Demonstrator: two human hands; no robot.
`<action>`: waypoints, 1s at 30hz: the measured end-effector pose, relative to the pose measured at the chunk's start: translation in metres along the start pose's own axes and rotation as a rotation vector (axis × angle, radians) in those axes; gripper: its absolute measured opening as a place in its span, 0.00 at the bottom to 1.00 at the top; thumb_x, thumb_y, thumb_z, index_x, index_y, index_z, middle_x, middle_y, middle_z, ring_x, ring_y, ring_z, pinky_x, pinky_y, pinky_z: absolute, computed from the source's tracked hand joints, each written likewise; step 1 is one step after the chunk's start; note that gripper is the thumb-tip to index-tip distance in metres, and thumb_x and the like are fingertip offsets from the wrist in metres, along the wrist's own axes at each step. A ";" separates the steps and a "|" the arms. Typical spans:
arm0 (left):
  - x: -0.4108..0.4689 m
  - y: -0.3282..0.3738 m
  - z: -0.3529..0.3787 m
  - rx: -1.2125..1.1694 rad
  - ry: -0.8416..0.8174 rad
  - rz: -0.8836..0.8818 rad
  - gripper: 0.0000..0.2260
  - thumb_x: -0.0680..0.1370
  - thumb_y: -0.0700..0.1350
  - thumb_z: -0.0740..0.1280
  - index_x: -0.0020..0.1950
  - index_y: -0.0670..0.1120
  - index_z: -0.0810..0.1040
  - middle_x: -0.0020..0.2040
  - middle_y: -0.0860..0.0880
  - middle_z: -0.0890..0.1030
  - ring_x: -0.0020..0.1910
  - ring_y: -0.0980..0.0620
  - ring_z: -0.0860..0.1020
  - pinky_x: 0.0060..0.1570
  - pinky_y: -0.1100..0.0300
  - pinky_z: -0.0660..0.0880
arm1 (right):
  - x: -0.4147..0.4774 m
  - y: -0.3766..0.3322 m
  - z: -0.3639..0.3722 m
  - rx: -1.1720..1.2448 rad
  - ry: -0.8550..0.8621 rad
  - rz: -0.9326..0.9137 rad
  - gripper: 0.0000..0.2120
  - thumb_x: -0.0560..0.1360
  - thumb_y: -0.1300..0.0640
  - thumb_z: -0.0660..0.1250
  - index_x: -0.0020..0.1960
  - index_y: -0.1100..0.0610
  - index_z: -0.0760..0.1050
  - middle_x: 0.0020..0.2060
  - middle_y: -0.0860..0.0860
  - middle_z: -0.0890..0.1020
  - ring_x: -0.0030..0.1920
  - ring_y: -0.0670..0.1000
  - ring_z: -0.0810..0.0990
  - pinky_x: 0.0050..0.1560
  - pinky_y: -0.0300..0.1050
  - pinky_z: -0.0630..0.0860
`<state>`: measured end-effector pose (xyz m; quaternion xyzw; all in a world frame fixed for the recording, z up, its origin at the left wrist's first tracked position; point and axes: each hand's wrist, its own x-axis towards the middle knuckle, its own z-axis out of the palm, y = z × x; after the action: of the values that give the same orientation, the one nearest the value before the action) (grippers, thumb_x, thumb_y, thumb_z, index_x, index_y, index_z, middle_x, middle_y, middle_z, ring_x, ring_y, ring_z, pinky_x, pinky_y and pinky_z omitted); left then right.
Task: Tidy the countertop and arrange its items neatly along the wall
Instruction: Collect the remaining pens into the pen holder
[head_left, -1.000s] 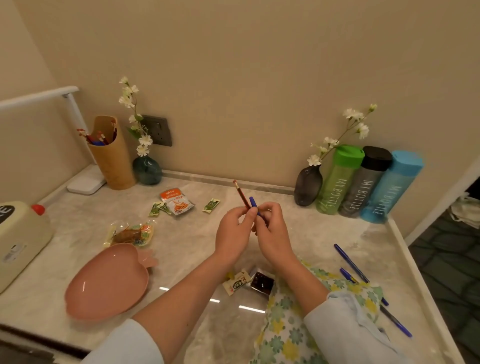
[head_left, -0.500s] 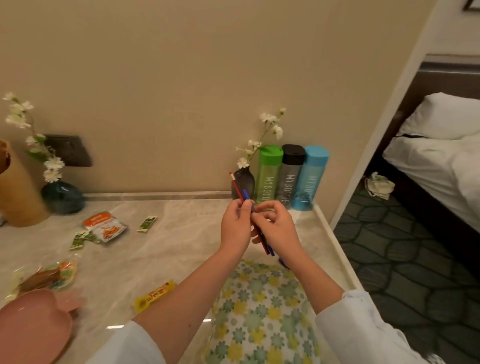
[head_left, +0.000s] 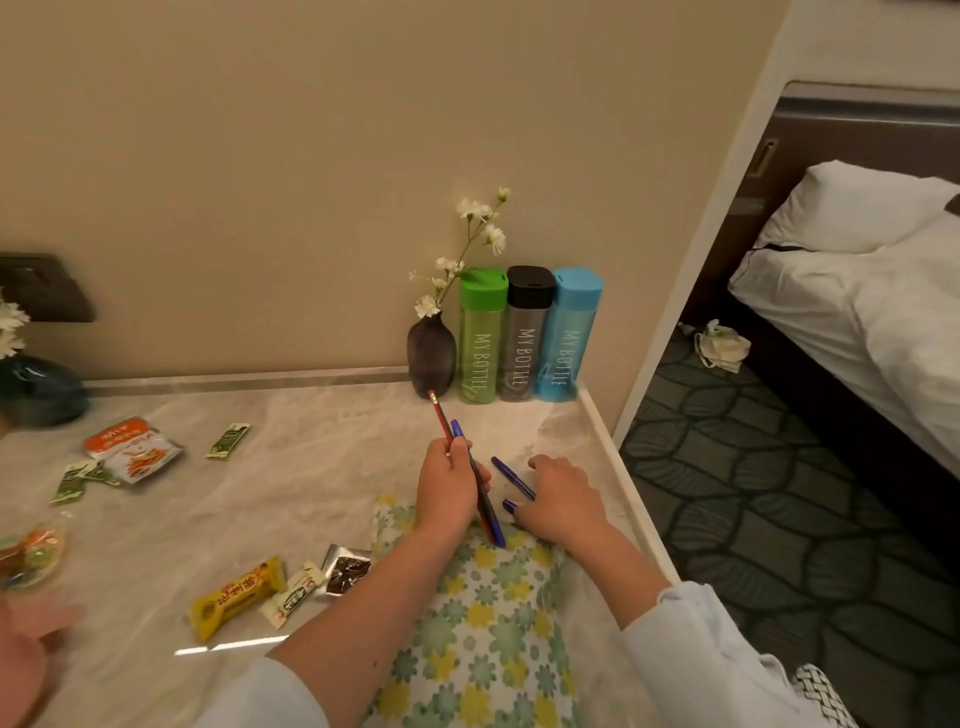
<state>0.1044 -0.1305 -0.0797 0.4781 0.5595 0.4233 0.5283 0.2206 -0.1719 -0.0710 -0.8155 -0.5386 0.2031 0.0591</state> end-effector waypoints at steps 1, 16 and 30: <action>0.000 -0.002 0.000 0.010 -0.006 -0.015 0.11 0.84 0.46 0.52 0.53 0.44 0.72 0.33 0.47 0.78 0.31 0.50 0.76 0.34 0.56 0.74 | 0.000 -0.001 0.002 -0.074 -0.016 0.009 0.27 0.71 0.47 0.69 0.66 0.53 0.67 0.62 0.53 0.70 0.64 0.56 0.69 0.58 0.51 0.72; 0.003 -0.005 0.002 0.111 -0.087 -0.008 0.08 0.83 0.46 0.55 0.57 0.45 0.71 0.36 0.49 0.80 0.33 0.50 0.78 0.41 0.50 0.77 | -0.008 -0.008 0.011 -0.117 -0.026 -0.104 0.10 0.77 0.60 0.61 0.58 0.60 0.72 0.56 0.58 0.76 0.56 0.58 0.77 0.45 0.46 0.68; 0.006 0.047 -0.080 -0.127 0.001 0.056 0.09 0.83 0.41 0.56 0.61 0.43 0.72 0.42 0.48 0.80 0.34 0.52 0.79 0.29 0.64 0.77 | 0.002 -0.114 -0.032 0.420 0.305 -0.395 0.12 0.79 0.60 0.59 0.60 0.56 0.76 0.53 0.52 0.81 0.53 0.53 0.78 0.50 0.46 0.73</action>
<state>0.0287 -0.1132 -0.0277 0.4588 0.5182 0.4730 0.5452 0.1365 -0.1192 -0.0060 -0.6863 -0.6176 0.1699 0.3445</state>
